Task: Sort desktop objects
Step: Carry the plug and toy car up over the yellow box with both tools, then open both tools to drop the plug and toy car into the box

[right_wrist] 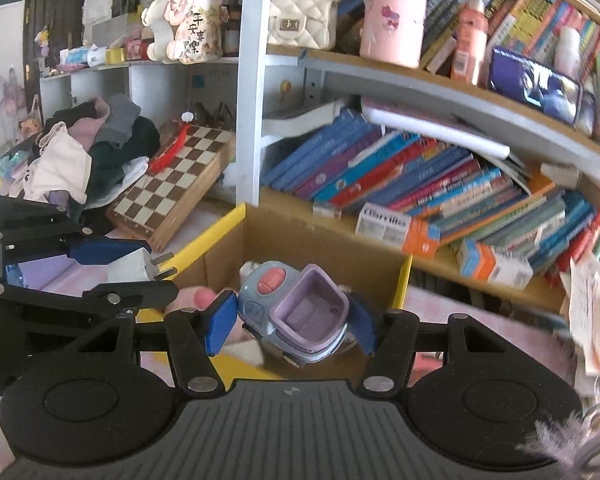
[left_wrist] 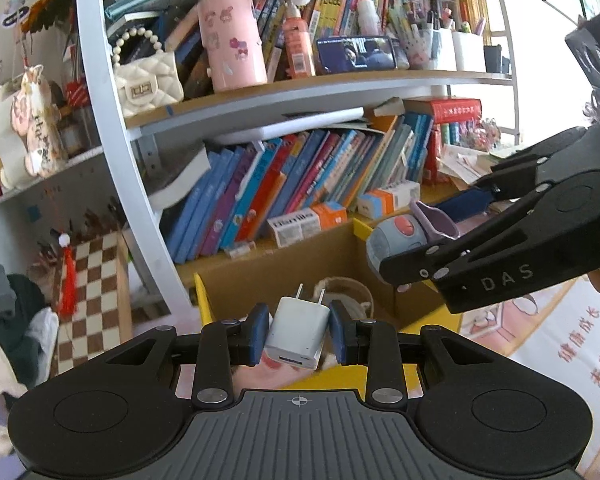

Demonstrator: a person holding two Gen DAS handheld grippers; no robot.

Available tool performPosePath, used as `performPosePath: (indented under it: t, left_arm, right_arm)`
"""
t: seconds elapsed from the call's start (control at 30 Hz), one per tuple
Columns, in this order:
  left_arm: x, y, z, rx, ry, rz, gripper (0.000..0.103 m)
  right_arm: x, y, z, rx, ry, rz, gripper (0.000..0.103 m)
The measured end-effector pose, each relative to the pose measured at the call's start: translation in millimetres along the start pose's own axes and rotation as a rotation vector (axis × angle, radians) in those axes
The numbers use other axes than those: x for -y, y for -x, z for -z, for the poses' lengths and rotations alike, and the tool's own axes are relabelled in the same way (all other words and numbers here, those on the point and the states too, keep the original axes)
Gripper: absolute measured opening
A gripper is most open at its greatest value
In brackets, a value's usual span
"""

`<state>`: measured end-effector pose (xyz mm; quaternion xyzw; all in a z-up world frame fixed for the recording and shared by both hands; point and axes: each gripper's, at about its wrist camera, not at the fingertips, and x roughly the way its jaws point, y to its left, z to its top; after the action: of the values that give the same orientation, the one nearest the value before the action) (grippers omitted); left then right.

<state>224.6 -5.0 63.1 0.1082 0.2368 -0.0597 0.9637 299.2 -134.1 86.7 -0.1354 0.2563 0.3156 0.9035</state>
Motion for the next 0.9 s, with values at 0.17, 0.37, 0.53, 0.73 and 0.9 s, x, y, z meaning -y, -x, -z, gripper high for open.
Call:
performPosePath:
  t: [0.17,0.37,0.53,0.73,0.9]
  left_arm:
    - [-2,-15,-7,-0.005,-0.008,-0.013,0.031]
    - [-3,-44,-11,-0.05,0.013,-0.017,0.031]
    - [5,-66,-13,-0.098,0.001,-0.002,0.031]
    - [19,-92,-9,-0.158,-0.027,0.024,0.031]
    - [24,-113,-4,-0.212,-0.021,0.046,0.031]
  right_arm:
    - [17,-21,-17,-0.003,0.013,0.004,0.058]
    - [31,-59,-31,-0.042,-0.006,-0.008,0.058]
    - [28,-96,-37,-0.091,0.037,-0.04,0.058]
    - [26,-141,-38,-0.161,0.071,-0.079,0.058]
    - [32,-170,-32,-0.227,0.042,-0.125,0.058]
